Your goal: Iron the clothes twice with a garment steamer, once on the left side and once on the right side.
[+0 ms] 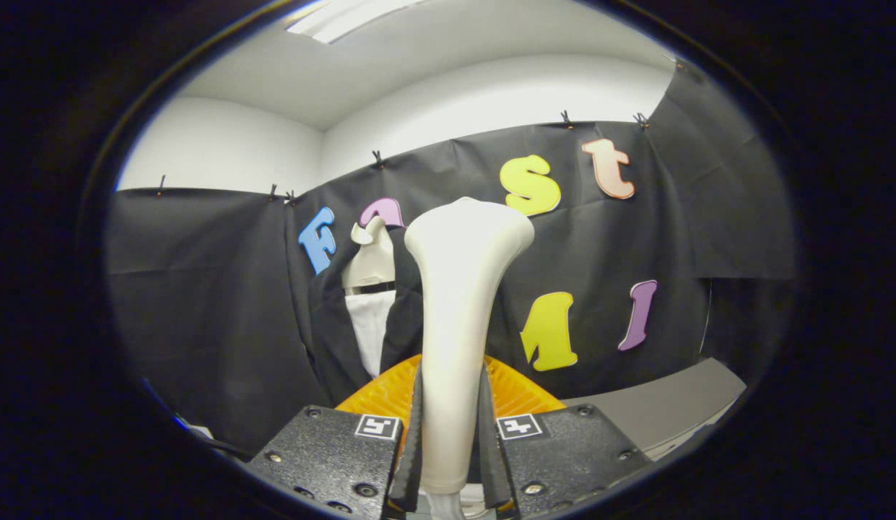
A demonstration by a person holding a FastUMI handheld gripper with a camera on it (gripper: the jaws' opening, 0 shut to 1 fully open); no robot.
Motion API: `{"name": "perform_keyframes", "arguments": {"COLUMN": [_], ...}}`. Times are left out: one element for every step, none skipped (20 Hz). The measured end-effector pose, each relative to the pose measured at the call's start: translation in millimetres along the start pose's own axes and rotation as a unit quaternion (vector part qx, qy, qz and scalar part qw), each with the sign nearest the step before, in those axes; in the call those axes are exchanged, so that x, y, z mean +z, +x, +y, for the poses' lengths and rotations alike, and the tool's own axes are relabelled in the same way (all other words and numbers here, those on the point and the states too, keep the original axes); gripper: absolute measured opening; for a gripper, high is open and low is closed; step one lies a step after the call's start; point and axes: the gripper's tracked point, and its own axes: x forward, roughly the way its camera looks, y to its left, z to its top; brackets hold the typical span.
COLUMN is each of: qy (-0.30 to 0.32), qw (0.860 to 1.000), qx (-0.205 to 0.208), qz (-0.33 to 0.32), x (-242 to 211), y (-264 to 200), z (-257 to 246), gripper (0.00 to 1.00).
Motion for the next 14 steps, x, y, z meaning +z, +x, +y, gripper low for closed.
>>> {"name": "perform_keyframes", "arguments": {"qy": [-0.004, -0.007, -0.01, -0.013, -0.016, -0.018, -0.019, -0.02, -0.022, -0.023, -0.023, -0.025, -0.026, -0.026], "qw": [1.0, 1.0, 1.0, 1.0, 1.0, 0.999, 0.999, 0.999, 0.998, 0.998, 0.997, 0.997, 0.996, 0.996], "qx": [-0.001, -0.001, 0.001, 0.0, -0.002, -0.003, -0.004, -0.005, -0.006, -0.006, -0.006, -0.007, -0.008, -0.008], "qz": [0.003, 0.007, 0.012, 0.017, 0.023, 0.028, 0.035, 0.043, 0.051, 0.061, 0.068, 0.076, 0.081, 0.087], "x": [-0.3, -1.5, -3.1, -5.5, -8.2, -11.7, -18.1, -24.6, -31.7, -41.7, -48.4, -54.8, -61.9, -67.0], "y": [7.9, 15.4, 24.2, 33.1, 40.2, 46.6, 52.5, 58.0, 62.3, 65.7, 68.4, 71.9, 73.1, 75.5], "z": [5.4, 12.0, 17.0, 21.7, 23.1, 24.9, 27.4, 28.4, 29.1, 30.5, 30.8, 28.1, 27.2, 26.5], "gripper": [0.36, 0.36, 0.36, 0.36, 0.36, 0.36, 0.36, 0.36, 0.36, 0.36, 0.36, 0.36, 0.36, 0.36]}}
